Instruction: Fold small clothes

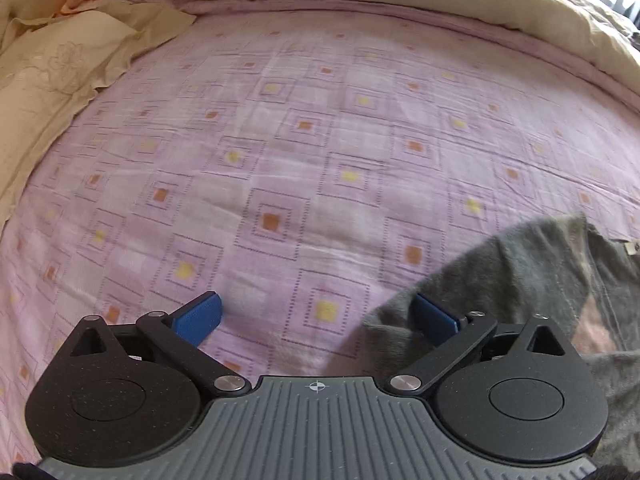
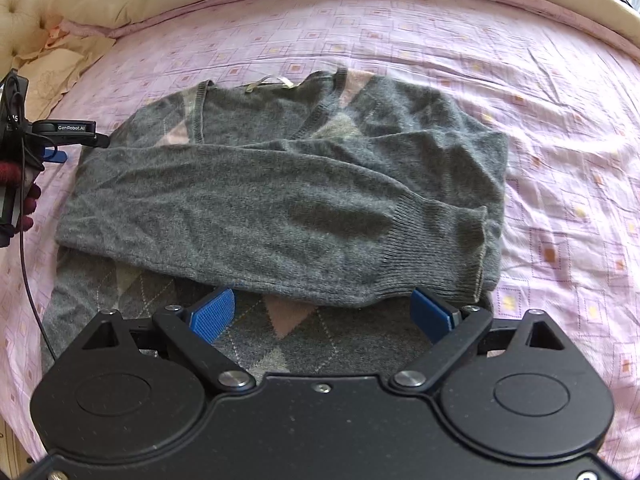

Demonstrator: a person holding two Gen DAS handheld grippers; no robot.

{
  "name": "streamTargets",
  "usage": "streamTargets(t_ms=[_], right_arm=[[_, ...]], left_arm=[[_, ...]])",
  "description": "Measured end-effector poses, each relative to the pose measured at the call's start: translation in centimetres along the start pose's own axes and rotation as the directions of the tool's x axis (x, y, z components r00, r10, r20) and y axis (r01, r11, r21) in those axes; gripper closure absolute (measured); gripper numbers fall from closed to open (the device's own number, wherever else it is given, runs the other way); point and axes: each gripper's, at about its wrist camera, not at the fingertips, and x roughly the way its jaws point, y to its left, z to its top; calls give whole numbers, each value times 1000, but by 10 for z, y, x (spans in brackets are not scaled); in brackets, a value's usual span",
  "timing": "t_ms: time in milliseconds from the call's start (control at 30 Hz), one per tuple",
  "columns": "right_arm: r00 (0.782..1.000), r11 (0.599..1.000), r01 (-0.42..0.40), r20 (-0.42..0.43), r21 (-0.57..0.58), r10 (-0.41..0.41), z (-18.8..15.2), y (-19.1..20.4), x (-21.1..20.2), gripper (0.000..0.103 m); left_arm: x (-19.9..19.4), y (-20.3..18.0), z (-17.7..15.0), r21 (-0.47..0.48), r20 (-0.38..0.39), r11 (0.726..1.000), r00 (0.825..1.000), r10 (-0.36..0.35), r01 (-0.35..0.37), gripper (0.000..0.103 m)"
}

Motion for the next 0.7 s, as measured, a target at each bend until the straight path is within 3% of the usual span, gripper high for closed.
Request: streamTargets(t_ms=[267,567,700], right_arm=[[1000,999,-21,13,-35,22,-7,1,-11,7],[999,997,-41,25,-64,43,-40,1,-37,3],[998,996,-53,18,-70,54,-62,-1,-48,3]], left_arm=[[-48,5,-28,34,37,999,999,3,-4,1],[-113,-13,-92,61,38,998,999,-23,21,1],[-137,-21,-123,70,36,995,997,-67,64,1]])
